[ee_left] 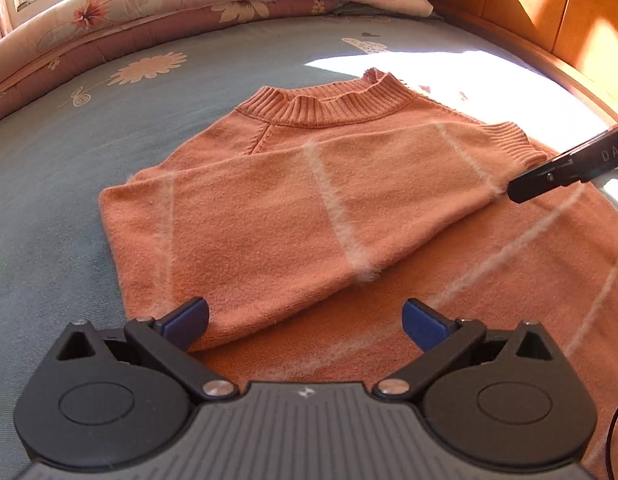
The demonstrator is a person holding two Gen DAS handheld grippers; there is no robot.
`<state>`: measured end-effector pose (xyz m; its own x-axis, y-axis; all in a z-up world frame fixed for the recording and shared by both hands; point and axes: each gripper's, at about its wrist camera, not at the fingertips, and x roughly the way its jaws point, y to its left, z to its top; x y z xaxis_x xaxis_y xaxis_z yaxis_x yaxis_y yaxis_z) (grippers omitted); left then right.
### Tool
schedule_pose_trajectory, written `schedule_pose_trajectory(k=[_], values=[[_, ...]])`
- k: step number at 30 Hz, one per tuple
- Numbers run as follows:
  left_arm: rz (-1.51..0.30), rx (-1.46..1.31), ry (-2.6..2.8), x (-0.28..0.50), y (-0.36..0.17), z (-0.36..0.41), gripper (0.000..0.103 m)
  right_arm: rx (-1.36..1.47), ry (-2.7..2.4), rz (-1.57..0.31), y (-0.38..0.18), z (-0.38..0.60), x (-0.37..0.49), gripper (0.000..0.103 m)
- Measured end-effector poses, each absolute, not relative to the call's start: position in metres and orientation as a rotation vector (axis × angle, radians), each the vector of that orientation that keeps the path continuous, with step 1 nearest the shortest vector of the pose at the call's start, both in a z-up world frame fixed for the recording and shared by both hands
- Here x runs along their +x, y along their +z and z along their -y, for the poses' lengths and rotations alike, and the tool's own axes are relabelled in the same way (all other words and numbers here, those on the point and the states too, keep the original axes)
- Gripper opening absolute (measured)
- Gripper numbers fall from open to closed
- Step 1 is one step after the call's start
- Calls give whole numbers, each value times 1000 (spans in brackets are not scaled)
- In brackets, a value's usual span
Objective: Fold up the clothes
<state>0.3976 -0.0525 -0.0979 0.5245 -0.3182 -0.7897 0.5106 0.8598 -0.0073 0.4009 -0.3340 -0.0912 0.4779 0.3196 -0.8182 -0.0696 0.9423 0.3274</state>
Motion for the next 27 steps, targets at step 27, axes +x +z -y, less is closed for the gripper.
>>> schedule_pose_trajectory(k=[27], values=[[-902, 282, -598, 400, -111, 99, 102, 342, 136, -1011, -97, 361, 430, 61]])
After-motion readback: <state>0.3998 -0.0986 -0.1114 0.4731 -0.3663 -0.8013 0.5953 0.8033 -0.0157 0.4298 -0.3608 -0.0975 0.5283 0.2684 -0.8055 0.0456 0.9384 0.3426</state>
